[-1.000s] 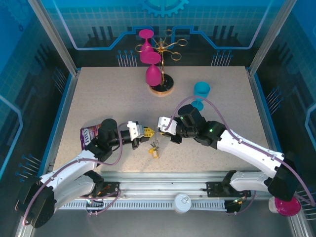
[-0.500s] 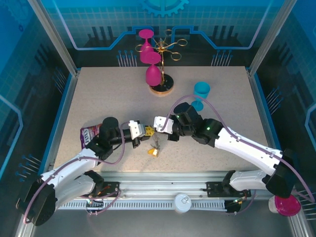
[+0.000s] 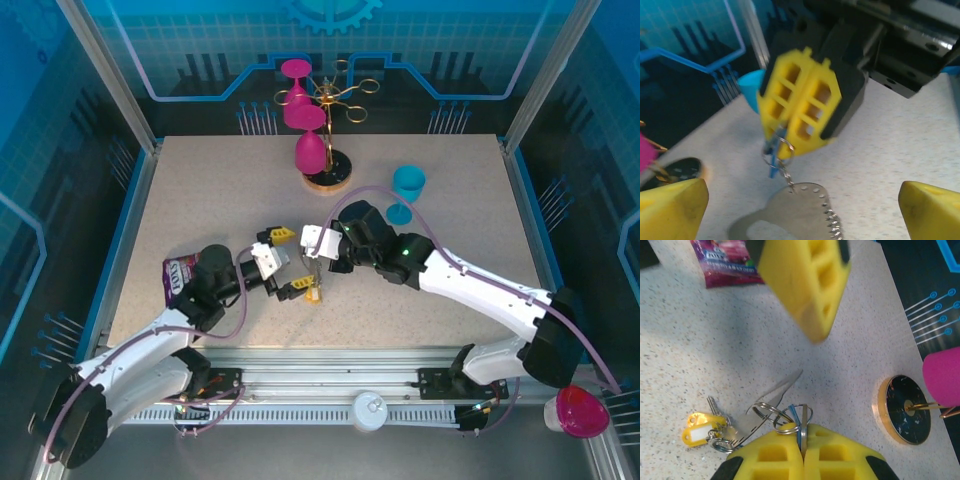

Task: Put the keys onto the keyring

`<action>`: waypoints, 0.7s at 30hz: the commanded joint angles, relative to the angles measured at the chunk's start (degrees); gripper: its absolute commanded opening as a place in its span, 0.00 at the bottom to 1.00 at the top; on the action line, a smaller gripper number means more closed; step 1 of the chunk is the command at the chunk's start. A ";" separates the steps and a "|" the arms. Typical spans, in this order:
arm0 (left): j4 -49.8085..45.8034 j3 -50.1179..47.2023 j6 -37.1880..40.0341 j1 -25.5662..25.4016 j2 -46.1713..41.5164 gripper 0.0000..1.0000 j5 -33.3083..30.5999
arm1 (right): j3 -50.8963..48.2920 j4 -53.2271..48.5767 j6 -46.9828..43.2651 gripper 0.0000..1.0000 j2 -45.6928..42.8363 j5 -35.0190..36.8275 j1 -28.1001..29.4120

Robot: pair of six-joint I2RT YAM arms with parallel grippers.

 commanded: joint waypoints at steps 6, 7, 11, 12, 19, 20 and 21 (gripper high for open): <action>15.67 -4.50 -1.39 2.47 -6.55 0.99 -23.81 | 5.77 3.17 2.99 0.00 4.66 -1.01 0.29; 15.68 -4.49 -2.13 3.16 -7.20 0.99 -26.05 | 6.63 4.11 3.77 0.00 5.76 -1.86 0.52; 16.33 -4.44 -5.14 5.81 -8.57 0.99 -34.03 | 10.92 8.04 5.57 0.00 10.40 -5.48 2.17; 16.34 -4.43 -6.09 6.60 -8.69 0.99 -35.87 | 12.43 9.05 5.70 0.00 11.93 -6.16 2.63; 14.86 -4.27 -10.38 10.56 -8.96 0.99 -43.94 | 18.50 15.28 9.54 0.00 21.60 -12.76 2.67; 14.40 -4.31 -10.42 10.82 -9.02 0.99 -44.61 | 18.19 15.16 10.05 0.00 22.66 -13.75 2.59; 14.05 -4.28 -10.44 10.97 -9.13 0.99 -45.11 | 17.35 15.10 10.24 0.00 23.32 -14.20 2.47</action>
